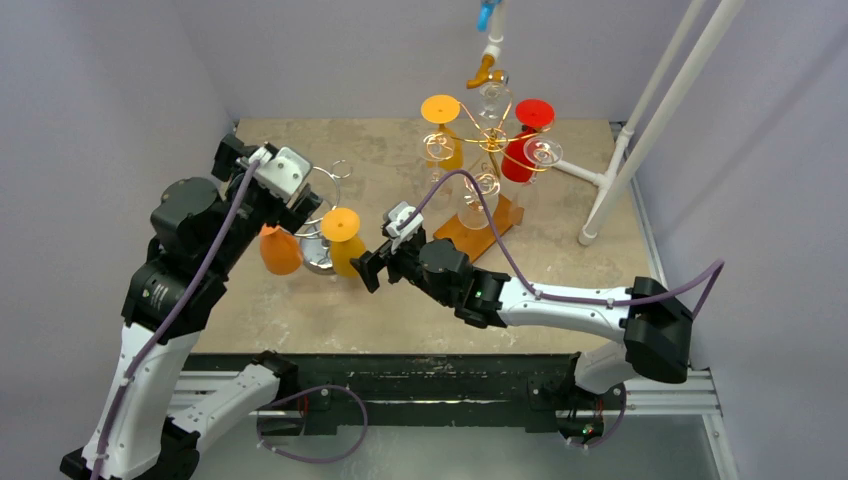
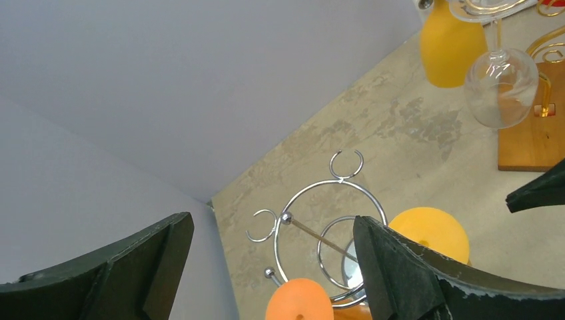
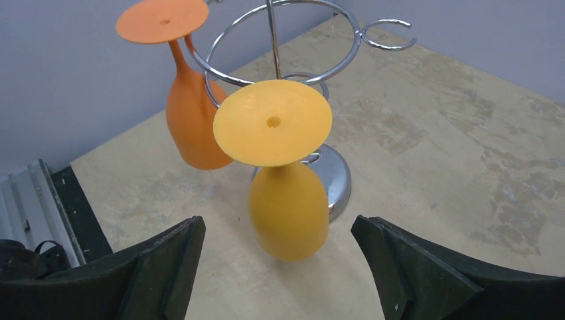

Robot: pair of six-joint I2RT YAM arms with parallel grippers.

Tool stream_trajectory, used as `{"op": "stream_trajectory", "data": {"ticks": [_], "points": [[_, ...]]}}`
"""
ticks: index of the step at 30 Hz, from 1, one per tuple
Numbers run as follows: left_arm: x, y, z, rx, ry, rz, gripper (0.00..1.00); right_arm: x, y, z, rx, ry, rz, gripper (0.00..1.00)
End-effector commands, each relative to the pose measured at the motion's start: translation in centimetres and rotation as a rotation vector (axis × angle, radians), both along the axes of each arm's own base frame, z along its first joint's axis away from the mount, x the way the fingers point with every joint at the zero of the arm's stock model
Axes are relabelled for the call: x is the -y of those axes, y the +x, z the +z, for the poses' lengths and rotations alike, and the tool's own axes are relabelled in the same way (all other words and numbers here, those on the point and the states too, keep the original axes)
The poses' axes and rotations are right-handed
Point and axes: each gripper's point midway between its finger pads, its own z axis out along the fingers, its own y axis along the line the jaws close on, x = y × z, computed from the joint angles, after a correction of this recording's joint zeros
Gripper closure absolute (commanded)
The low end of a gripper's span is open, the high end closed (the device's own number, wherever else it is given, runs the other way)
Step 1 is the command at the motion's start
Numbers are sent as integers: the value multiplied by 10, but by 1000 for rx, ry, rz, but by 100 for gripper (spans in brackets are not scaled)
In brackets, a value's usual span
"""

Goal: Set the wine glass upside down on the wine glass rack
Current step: Turn the wine glass upside down at the wine rack, then adjust the wine rack at the center of the board.

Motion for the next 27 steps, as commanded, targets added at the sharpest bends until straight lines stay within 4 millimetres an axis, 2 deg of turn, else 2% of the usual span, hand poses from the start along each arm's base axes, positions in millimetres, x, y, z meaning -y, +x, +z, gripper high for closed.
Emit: {"op": "stream_trajectory", "data": {"ticks": [1, 6, 11, 19, 22, 27], "points": [[-6, 20, -15, -79, -86, 128, 3, 16, -15, 17, -12, 44, -7, 1], [-9, 43, -38, -190, -141, 258, 6, 35, -30, 35, -24, 56, -19, 1], [-15, 59, -45, -209, -227, 341, 7, 53, -45, 54, -69, 53, -26, 1], [-59, 93, -82, -339, -315, 445, 8, 91, -60, 72, -117, 57, -61, 12], [-57, 95, -94, -381, -342, 414, 12, 105, -61, 81, -115, 63, -87, 16], [-34, 93, -119, -478, -381, 312, 20, 123, -61, 97, -102, 81, -116, 18]]}}
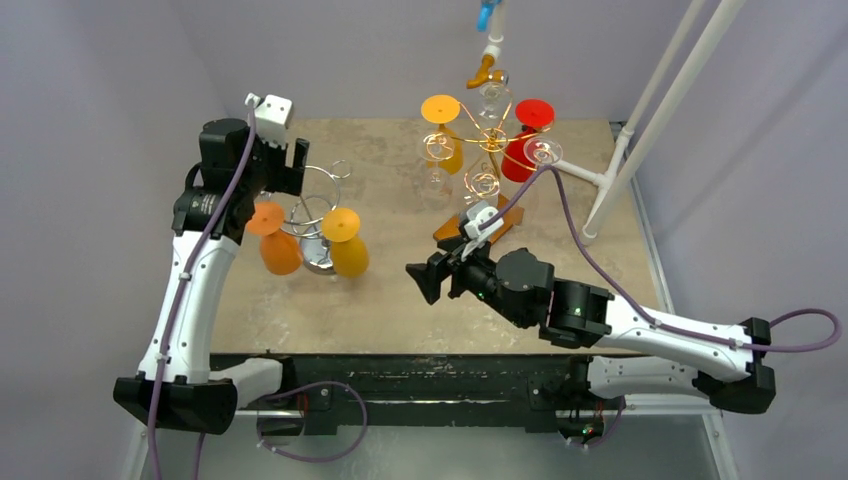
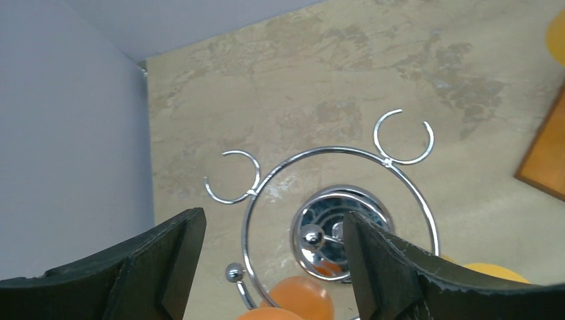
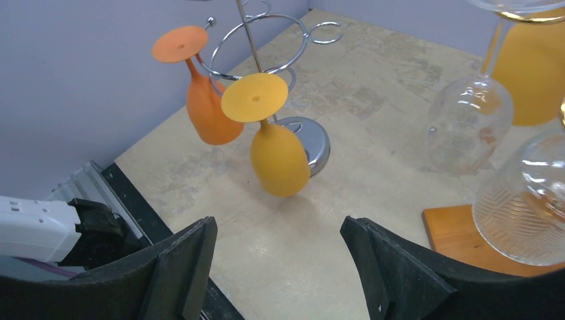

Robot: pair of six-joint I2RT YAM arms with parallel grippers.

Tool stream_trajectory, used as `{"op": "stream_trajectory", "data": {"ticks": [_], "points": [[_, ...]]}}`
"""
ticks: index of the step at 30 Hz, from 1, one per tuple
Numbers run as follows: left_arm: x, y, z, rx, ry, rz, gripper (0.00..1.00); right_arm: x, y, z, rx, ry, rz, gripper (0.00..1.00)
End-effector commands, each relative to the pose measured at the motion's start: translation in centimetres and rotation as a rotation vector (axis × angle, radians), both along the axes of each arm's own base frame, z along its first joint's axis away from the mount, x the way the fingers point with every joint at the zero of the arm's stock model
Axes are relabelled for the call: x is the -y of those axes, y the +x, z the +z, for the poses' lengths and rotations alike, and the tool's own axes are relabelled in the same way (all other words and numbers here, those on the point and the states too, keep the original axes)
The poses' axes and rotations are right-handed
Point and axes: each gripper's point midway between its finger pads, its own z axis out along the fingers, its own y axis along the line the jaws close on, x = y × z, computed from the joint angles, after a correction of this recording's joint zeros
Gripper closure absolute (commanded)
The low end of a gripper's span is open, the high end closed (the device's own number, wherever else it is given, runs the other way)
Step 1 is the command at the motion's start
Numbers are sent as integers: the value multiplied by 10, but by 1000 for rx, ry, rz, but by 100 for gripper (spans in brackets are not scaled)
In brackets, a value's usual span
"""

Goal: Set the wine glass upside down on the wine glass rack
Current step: Adjust the wine rack at the center of the board.

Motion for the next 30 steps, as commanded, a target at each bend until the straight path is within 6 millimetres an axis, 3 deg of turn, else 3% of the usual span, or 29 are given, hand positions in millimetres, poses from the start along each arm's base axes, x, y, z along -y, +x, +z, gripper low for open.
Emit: {"op": "stream_trajectory", "data": {"ticks": [1, 5, 9, 17, 30], "points": [[25, -10, -23, -81, -161, -56, 23, 21, 2, 28, 10, 35, -55, 19], [38, -5, -34, -115, -208, -101, 29, 29, 2, 33, 16, 41, -73, 21], [37, 0, -37, -110, -218, -89, 32, 37, 3, 33, 17, 43, -90, 23], [45, 0, -42, -108, -283, -90, 70, 50, 3, 26, 10, 32, -122, 28], [49, 9, -31, -16, -286, -126, 92, 56, 4, 19, 10, 13, -137, 34]]}}
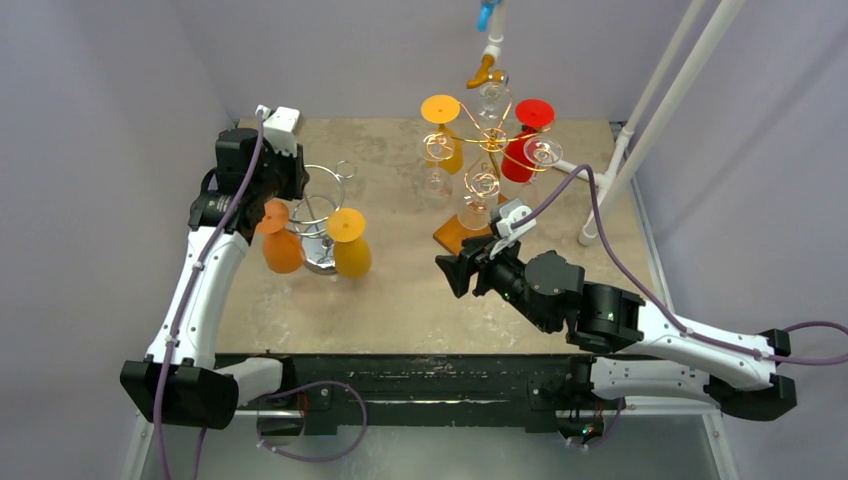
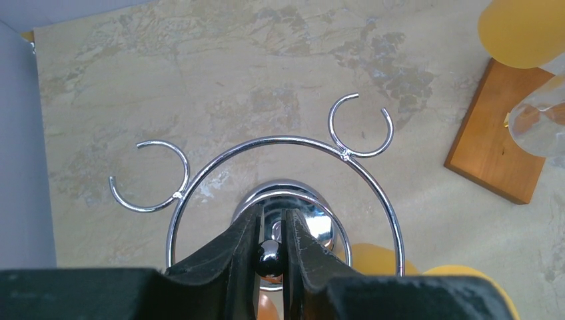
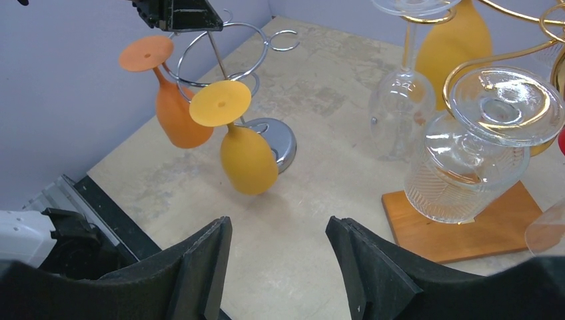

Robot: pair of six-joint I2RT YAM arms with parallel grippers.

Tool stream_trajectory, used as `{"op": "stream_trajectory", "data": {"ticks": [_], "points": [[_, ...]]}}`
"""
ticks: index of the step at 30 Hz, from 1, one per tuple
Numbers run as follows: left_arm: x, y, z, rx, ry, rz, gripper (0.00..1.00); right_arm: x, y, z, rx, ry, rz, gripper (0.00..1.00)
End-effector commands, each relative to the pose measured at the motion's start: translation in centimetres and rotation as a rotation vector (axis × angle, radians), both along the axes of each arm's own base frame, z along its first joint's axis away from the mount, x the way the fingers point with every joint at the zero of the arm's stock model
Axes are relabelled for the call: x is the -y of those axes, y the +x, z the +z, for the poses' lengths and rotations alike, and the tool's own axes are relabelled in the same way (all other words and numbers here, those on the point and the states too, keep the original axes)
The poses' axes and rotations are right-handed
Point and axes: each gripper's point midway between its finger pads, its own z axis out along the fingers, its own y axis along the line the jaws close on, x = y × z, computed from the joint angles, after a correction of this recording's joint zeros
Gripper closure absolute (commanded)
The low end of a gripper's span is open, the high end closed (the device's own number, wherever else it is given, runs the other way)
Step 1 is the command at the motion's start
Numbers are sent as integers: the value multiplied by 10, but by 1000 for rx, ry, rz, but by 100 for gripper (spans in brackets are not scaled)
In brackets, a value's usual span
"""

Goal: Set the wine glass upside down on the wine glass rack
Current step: Adjust the wine rack at the center of the board.

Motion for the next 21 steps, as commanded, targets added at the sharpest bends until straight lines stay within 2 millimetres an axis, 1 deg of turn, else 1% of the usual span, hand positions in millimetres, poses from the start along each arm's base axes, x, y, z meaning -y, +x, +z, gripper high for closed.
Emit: {"op": "stream_trajectory", "data": {"ticks": [1, 3, 14, 21], "points": [[8, 4, 21, 88, -73, 4, 95, 4, 2, 1, 1, 11, -25, 35], [8, 6, 26, 111, -75, 3, 100, 3, 1, -3, -2, 5, -23, 36], [19, 21, 58, 192, -126, -31, 100, 6, 2, -10, -13, -3, -37, 38], [24, 26, 72, 225, -142, -54, 100, 10, 3, -14, -17, -5, -51, 38]]}}
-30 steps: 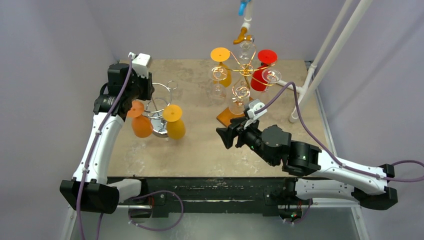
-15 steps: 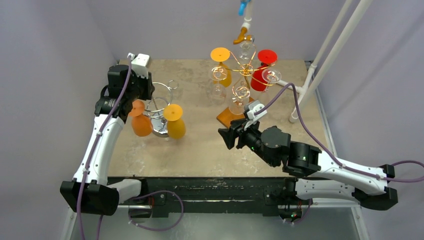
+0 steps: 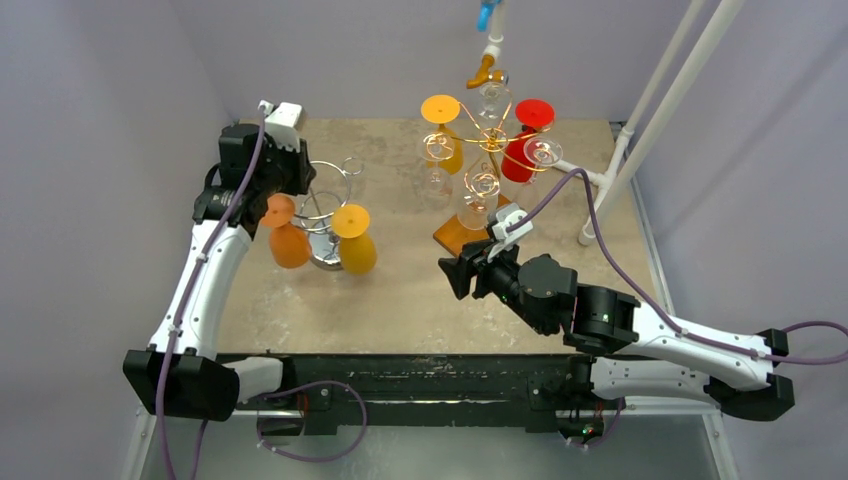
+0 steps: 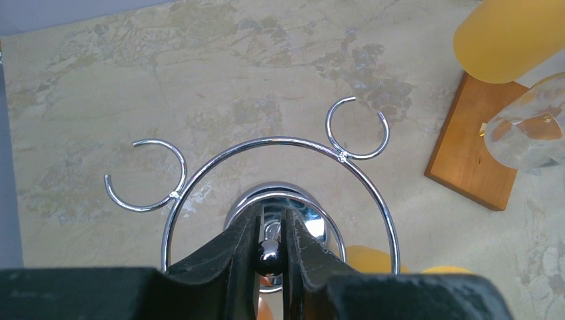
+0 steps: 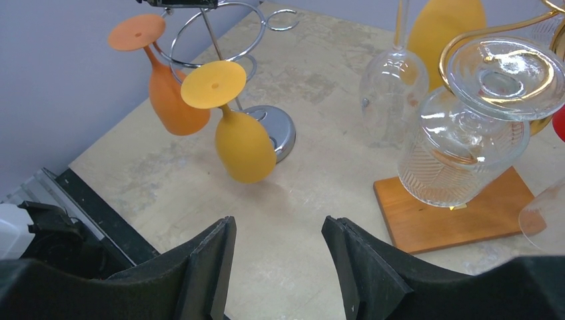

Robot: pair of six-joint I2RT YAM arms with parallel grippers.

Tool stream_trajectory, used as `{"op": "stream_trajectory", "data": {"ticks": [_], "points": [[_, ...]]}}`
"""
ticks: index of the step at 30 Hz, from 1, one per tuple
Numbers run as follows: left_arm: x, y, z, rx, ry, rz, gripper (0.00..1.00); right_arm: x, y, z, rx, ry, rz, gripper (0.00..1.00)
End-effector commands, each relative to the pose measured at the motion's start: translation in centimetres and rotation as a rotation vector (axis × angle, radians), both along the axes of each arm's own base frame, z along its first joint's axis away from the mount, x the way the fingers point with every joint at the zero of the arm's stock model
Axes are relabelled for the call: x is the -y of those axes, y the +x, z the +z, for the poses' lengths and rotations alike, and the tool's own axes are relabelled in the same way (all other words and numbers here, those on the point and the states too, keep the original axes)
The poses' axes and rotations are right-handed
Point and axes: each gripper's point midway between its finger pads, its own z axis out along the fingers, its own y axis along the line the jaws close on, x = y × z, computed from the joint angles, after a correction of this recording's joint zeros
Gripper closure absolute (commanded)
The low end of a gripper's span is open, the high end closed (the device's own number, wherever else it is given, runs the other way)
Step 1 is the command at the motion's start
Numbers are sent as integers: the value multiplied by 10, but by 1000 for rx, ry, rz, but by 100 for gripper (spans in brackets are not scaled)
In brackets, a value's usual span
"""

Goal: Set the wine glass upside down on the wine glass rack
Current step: Adjust the wine rack at the center of the board.

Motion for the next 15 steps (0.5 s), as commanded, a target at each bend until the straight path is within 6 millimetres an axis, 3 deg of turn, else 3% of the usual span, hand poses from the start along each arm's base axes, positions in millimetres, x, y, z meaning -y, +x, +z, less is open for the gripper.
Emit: {"op": "stream_trajectory", "data": {"ticks": [1, 15], "points": [[14, 15, 71, 208, -89, -24, 100, 8, 1, 3, 1, 24, -32, 38], [52, 27, 90, 273, -93, -88, 100, 17, 1, -6, -10, 22, -56, 39]]}}
